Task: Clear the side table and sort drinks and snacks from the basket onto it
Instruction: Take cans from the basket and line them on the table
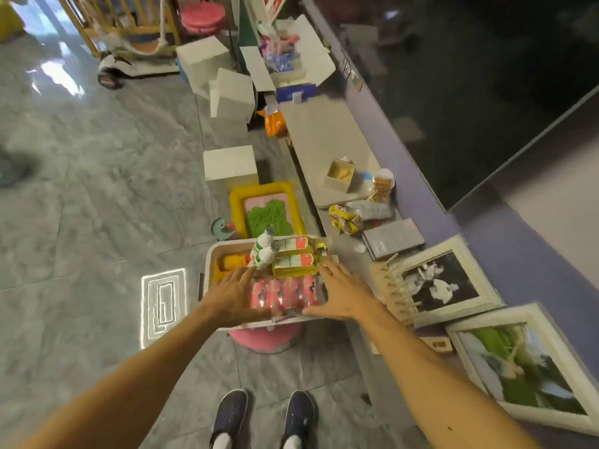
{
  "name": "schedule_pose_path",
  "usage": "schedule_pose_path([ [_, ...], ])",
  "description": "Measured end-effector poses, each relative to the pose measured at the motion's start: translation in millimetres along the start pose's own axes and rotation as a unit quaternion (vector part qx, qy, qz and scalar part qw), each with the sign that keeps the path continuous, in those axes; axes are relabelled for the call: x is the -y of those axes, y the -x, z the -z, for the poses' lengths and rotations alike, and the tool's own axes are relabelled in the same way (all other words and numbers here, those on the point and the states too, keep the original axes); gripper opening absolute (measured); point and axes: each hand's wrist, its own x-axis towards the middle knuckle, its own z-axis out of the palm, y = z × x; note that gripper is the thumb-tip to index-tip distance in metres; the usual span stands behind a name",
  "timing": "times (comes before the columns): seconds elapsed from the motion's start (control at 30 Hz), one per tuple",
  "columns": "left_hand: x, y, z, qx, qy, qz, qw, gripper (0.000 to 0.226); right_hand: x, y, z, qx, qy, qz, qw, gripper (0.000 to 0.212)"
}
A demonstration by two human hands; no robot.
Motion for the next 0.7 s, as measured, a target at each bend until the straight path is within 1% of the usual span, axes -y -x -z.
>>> schedule_pose_path([
  [0.1,9.7,-44.7,-37.2,0.031,-0.014,-0.011,0.999,0.147,-9.8,-35.6,-35.0,-0.001,0.013,0.002,1.000,0.143],
  [0.17,13.8,-73.0,-58.3,0.041,-0.046,-0.025,0.998,0.152,-16.1,-56.7,-56.8,-0.001,0.026,0.009,1.000,0.143],
  [0.3,28.0,-100.2,-91.7,0.061,-0.083,-0.045,0.994,0.158,-30.4,-84.4,-93.8,0.007,0.034,0.023,0.999,0.146],
  [0.37,40.6,-109.2,-108.5,0.061,-0.106,-0.054,0.991,0.144,-38.6,-93.5,-107.4,-0.001,0.028,0.028,0.999,0.141],
  [0.47,52.9,-117.1,-122.5,0.018,-0.113,-0.075,0.991,0.127,-45.3,-99.0,-117.1,-0.023,0.013,0.038,0.999,0.128],
  [0.6,54.9,-112.5,-111.9,-0.003,-0.104,-0.097,0.990,0.119,-44.0,-91.2,-110.3,-0.030,0.002,0.039,0.999,0.123],
  [0.7,51.0,-100.9,-85.2,0.012,-0.093,-0.114,0.989,0.114,-40.5,-69.3,-87.4,-0.025,-0.027,0.027,0.999,0.120],
])
